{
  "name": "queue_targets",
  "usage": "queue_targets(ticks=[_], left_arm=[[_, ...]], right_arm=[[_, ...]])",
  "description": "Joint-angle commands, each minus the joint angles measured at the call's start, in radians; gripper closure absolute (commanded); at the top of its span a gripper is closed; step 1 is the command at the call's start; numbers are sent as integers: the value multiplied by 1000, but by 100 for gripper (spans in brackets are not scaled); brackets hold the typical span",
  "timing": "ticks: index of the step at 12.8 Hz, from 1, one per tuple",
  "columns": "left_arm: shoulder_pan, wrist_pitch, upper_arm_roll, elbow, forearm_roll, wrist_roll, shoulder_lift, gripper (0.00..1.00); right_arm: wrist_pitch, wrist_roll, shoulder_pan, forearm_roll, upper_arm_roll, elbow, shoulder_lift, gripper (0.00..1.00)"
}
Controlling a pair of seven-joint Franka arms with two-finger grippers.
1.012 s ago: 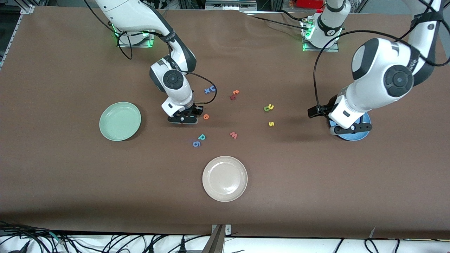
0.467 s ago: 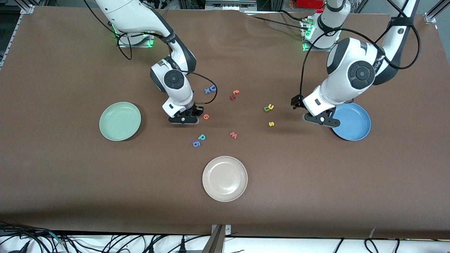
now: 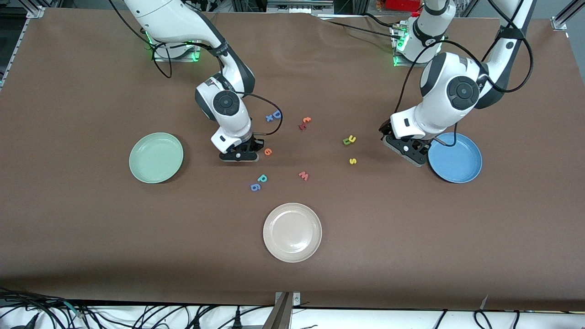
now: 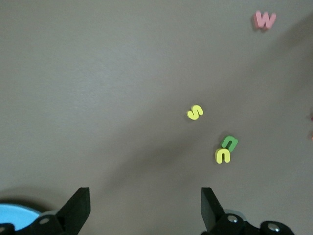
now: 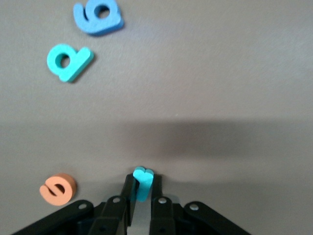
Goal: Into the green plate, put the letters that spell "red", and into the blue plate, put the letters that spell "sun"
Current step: 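Drop the teal letter on the green plate while the left gripper reaches letters, then grasp the orange e with the right gripper while the left gripper grasps yellow u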
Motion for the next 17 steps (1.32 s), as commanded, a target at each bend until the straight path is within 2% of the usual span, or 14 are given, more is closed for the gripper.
queue_targets(ticks=[1, 5, 9, 11, 13, 15, 16, 17], left_arm=[[-26, 25, -1, -10, 18, 20, 15, 1], [-59, 23, 0, -10, 20, 10, 36, 1], [-77, 38, 0, 2, 50, 9, 68, 0], [-96, 60, 2, 19, 101, 9, 87, 0], [-120, 60, 2, 33, 188, 7, 92, 0], [-202, 59, 22, 30, 248, -73, 84, 1], [-274, 49, 67, 25, 308, -142, 70, 1], [-336, 48, 106, 18, 355, -211, 66, 1]], right_arm=[[-110, -138, 5, -10, -61, 8, -82, 88], [-245, -370, 2, -9, -173, 8, -156, 88], [-365, -634, -4, 2, -322, -23, -219, 87], [-358, -754, -9, 17, -397, -63, -222, 87], [-324, -785, -49, 48, -407, -92, -192, 86], [-191, -793, -67, 50, -407, -173, -170, 85], [-128, -791, -76, 50, -407, -210, -167, 75], [-114, -789, -78, 50, -407, -212, -156, 55]])
